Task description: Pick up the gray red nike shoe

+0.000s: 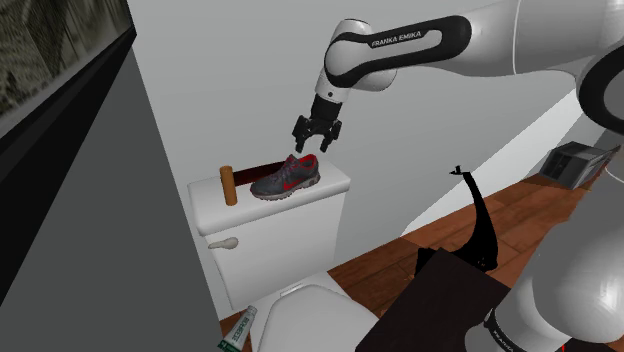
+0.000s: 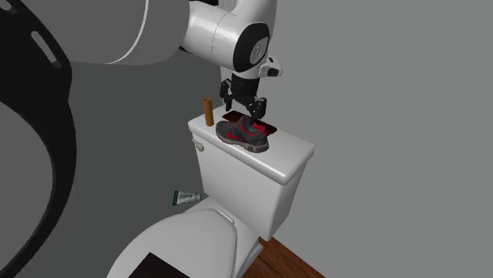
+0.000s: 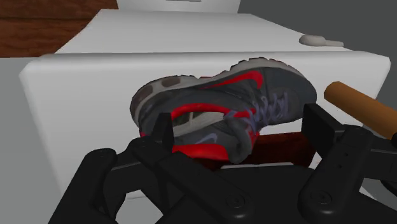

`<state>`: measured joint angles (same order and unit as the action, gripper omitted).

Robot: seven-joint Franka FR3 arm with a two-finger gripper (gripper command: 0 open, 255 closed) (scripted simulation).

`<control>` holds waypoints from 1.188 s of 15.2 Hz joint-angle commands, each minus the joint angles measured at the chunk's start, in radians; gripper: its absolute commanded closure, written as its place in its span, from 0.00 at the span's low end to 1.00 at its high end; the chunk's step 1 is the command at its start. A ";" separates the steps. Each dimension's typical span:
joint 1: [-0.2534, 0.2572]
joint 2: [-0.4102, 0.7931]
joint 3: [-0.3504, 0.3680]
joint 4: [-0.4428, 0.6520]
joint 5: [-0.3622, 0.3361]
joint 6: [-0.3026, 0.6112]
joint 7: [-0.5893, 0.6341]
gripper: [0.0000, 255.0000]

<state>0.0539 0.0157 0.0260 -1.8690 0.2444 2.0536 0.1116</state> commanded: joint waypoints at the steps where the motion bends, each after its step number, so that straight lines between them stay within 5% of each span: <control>1: 0.004 0.077 0.004 0.075 0.008 0.011 0.000 0.00; 4: 0.008 0.179 0.010 0.189 0.015 0.010 0.003 0.00; 13: 0.010 0.197 0.012 0.113 0.028 0.103 -0.022 0.00; 14: 0.010 0.196 0.012 0.109 0.028 0.104 -0.022 1.00; 18: 0.010 0.196 0.013 0.109 0.028 0.105 -0.022 1.00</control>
<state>0.0633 0.2103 0.0382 -1.7588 0.2722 2.1578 0.0897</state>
